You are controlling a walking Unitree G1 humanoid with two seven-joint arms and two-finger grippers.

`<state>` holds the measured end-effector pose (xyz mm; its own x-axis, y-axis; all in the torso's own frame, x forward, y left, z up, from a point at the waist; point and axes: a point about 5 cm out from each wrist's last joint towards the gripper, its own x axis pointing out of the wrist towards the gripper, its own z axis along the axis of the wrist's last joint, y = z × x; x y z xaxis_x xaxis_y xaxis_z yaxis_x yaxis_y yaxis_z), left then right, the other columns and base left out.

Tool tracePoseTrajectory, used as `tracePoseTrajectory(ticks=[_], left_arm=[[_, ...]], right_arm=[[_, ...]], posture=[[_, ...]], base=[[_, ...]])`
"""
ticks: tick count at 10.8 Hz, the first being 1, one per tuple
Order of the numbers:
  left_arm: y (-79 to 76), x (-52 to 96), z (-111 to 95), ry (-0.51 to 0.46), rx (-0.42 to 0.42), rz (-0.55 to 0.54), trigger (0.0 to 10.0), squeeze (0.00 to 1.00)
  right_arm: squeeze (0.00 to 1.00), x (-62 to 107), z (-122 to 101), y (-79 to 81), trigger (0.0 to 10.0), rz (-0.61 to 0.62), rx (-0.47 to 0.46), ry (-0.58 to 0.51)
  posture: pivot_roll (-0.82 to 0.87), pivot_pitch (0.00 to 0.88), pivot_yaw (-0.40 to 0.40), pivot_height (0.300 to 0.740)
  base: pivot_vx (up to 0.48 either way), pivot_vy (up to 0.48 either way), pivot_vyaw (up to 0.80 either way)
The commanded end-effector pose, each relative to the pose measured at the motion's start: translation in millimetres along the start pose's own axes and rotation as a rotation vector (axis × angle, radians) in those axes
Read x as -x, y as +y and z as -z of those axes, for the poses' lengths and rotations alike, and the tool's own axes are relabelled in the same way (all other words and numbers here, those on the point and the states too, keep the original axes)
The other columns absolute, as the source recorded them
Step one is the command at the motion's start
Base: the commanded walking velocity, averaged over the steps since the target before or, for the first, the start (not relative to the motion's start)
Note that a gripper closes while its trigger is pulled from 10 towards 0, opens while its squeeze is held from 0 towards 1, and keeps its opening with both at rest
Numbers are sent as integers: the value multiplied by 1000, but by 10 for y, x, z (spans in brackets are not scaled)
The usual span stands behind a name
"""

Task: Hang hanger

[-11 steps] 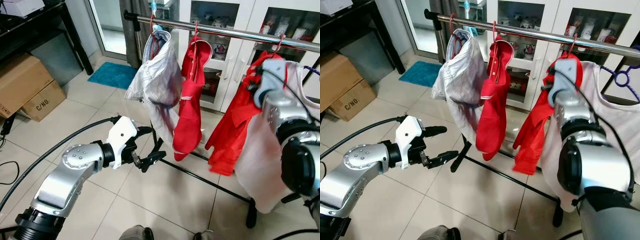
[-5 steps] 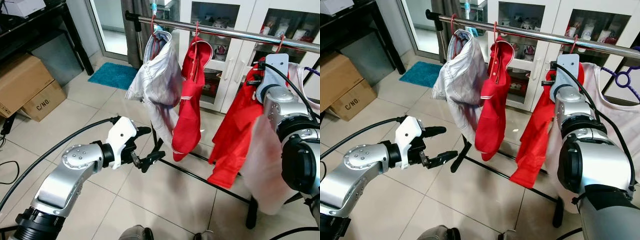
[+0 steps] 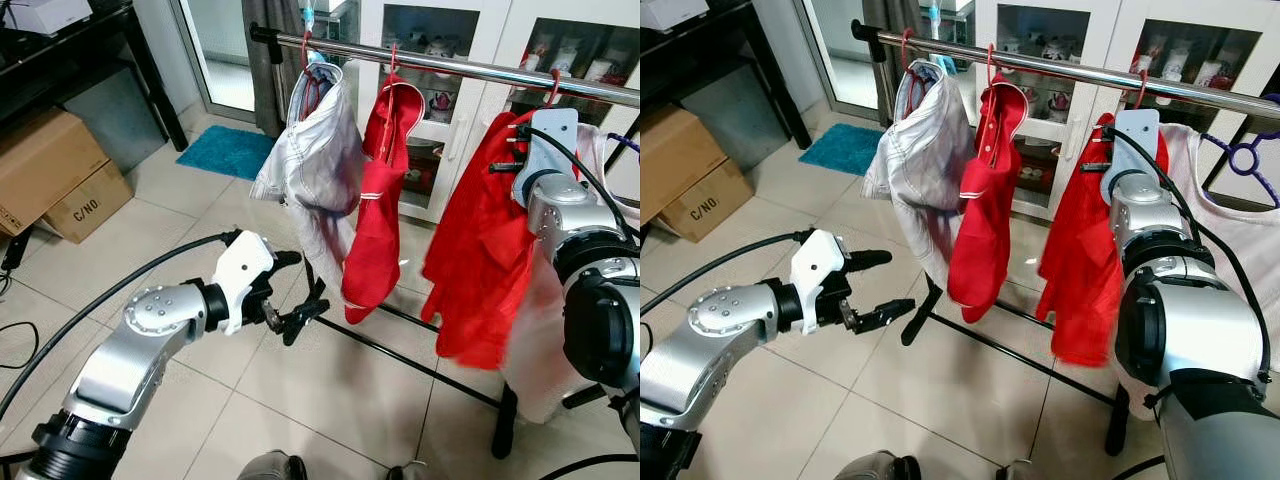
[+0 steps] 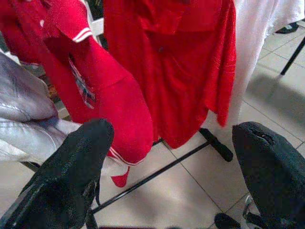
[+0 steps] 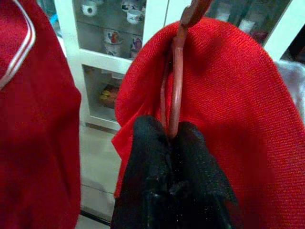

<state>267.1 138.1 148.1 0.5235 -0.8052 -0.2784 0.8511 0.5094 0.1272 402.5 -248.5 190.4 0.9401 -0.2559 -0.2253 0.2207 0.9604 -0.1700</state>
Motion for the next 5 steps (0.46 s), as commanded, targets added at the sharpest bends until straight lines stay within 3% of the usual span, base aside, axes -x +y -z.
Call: tracePoseTrajectory(ticks=[1,4,5], left_arm=[[30,6,-6,4,-10,-7,10000,275],[52,-13,-31,-11,-17,-10,10000,275],[78,-20,-46,-32,-12,-48,10000,278]], right_arm=[[0,0,11,60,0,-31,-47,12],[0,-1,-91,63,0,-39,-94,-30],[0,2,-224,58,0,-44,-123,-100]], posture=[[-18,41,76,740],[-23,32,80,740],[-26,20,75,740]], base=[[0,0,0],[0,0,0],[0,0,0]])
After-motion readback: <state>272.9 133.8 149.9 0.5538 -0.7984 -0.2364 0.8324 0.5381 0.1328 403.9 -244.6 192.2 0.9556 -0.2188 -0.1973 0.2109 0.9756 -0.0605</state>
